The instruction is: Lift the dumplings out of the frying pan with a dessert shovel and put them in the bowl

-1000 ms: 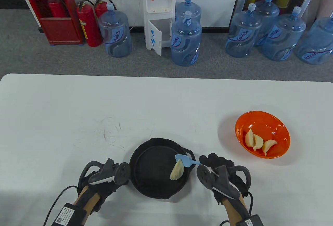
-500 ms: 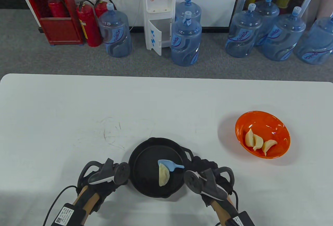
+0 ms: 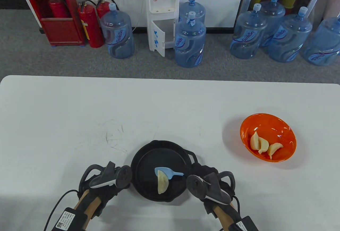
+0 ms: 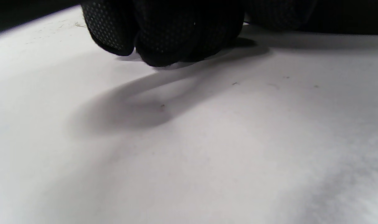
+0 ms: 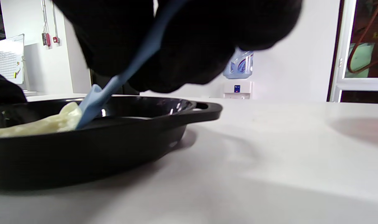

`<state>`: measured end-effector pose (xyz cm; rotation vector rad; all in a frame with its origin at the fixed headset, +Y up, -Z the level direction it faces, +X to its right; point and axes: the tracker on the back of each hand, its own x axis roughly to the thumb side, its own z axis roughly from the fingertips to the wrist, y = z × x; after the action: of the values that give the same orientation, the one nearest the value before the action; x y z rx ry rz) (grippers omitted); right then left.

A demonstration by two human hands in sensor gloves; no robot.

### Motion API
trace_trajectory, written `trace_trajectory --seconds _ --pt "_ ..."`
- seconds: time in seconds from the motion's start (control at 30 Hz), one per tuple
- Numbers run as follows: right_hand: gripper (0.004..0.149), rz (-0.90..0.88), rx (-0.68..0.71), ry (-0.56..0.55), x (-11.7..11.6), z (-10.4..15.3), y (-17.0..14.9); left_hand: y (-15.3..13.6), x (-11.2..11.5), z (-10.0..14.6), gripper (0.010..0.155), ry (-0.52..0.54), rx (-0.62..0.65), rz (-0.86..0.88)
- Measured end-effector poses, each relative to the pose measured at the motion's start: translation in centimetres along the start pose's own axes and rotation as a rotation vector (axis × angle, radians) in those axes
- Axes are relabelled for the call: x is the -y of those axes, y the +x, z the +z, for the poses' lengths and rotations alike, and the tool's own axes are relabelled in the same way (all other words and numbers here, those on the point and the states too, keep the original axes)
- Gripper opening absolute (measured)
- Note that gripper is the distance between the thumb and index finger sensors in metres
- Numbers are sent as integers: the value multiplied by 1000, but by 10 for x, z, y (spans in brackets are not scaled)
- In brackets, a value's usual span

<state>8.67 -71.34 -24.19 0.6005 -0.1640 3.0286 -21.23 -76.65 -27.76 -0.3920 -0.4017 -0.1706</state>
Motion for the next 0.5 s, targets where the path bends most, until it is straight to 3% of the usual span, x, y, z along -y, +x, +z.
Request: trace_trajectory --seconds 0.5 --pt "41 6 100 -13 -3 7 26 0 0 0 56 -3 -2 4"
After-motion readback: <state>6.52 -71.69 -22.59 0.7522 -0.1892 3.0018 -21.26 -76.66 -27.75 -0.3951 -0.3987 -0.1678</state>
